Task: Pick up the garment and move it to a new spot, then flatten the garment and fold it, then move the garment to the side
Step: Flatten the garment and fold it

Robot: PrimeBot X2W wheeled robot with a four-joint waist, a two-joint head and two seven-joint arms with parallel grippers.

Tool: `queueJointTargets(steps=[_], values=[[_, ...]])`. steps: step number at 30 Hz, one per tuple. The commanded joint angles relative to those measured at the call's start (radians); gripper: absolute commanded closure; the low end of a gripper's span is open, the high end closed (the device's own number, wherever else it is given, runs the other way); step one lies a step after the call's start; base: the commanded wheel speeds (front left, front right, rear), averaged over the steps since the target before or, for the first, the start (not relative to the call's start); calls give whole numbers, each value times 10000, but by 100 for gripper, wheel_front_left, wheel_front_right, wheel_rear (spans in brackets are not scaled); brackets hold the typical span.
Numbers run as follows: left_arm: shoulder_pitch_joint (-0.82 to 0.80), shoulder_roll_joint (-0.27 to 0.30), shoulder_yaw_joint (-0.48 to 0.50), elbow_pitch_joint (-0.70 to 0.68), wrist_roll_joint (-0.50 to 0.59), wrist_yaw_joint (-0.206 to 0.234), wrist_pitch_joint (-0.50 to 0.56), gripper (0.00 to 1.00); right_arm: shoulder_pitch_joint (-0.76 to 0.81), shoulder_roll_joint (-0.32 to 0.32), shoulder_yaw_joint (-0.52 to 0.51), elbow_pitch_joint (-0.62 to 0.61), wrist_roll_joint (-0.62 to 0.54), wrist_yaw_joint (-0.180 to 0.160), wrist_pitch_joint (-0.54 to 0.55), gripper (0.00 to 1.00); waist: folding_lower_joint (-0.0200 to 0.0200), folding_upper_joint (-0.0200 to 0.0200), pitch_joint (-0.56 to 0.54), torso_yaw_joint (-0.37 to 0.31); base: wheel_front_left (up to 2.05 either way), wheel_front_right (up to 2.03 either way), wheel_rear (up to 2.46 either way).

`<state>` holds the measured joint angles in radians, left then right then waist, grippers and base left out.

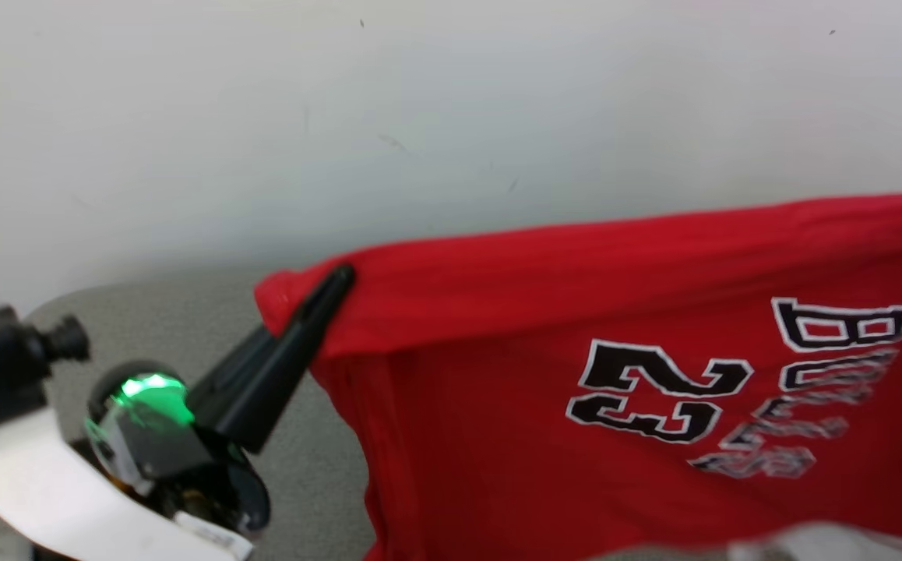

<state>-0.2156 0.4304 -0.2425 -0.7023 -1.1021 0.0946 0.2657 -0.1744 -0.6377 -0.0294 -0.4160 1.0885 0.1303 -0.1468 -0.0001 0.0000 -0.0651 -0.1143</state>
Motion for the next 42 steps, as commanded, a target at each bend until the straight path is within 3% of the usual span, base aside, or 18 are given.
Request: queueJointTargets(steps=[1,6,12,16,21,30,33,37,42], values=[[-340,36,174,-125,-203,179,126,100,59,91,-281,-207,-94,2,224,100,1,0,45,-23,0,0,0],[-1491,98,485,63,-654,864,817,100,-543,552,-1281,-556,-517,2,1573,100,1,0,329,-81,0,0,0],[-2633,122,446,1494,-664,1064,1215,100,-2130,1704,-705,91,-1161,2,3045,100,1,0,1292,-37,0,0,0],[-4080,300,80,3091,21,647,1314,100,-4041,2531,-73,1218,-1982,2,3724,100,1,0,2480,148,0,0,0],[-6978,14,-450,5759,1293,-150,708,100,-7134,3401,524,3127,-3471,2,3984,100,1,0,4052,404,0,0,0],[-11691,-1306,-647,10302,3145,-1625,-2725,100,-11716,4110,678,6364,-5026,2,2486,100,1,0,6011,484,0,0,0],[-12329,-1567,-853,11405,3441,-1998,-3921,100,-11998,4187,974,7029,-4916,2,2118,100,1,0,6405,443,0,0,0],[-11815,-1807,-1331,12337,3276,-2232,-4864,100,-10943,3847,1591,7146,-4632,2,1423,100,1,0,6592,436,0,0,0],[-9693,-1248,-2451,11630,2894,-2256,-5252,100,-8300,3366,2125,6360,-3810,2,553,100,1,0,6334,433,0,0,0]])
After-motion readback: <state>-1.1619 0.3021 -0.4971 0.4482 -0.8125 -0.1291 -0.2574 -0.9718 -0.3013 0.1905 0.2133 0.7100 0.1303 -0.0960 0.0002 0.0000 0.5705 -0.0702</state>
